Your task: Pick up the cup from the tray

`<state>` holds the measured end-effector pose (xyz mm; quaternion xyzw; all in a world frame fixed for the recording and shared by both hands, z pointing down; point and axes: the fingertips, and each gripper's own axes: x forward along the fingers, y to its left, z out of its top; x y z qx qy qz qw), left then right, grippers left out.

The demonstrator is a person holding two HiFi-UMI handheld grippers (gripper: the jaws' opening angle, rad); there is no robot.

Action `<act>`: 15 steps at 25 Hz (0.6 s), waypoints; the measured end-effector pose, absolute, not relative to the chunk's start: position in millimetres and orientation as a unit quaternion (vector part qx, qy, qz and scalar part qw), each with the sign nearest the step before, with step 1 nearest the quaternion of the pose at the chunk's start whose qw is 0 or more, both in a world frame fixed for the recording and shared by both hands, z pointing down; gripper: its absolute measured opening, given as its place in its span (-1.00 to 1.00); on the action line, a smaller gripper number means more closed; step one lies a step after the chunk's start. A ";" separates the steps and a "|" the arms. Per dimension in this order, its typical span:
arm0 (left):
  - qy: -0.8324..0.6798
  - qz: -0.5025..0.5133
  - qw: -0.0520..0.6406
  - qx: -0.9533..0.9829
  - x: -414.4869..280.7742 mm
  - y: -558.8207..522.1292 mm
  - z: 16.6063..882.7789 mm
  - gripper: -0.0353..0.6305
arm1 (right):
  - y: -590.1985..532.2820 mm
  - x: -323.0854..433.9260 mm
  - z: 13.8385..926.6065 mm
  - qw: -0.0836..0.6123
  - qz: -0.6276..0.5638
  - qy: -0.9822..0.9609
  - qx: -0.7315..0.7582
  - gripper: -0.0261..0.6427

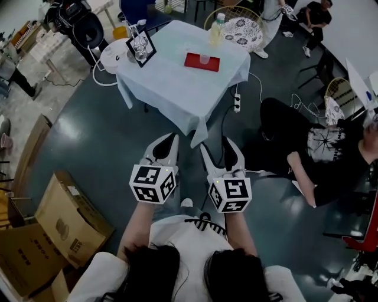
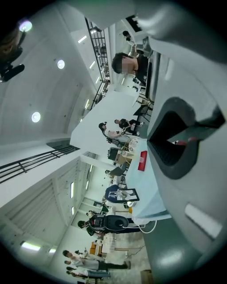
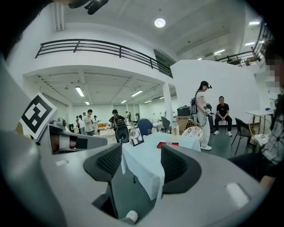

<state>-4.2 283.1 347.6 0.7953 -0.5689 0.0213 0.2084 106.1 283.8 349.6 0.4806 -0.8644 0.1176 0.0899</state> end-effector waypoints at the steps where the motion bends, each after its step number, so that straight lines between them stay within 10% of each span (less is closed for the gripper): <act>1: -0.569 0.022 0.204 0.796 -5.9 275.2 348.0 -0.89 | 275.7 105.7 350.6 0.092 0.115 -0.863 0.484 -0.08; 15: -0.572 0.014 0.178 0.801 -39.4 171.5 336.7 -0.89 | 171.6 70.6 336.8 0.090 0.085 -0.862 0.492 0.01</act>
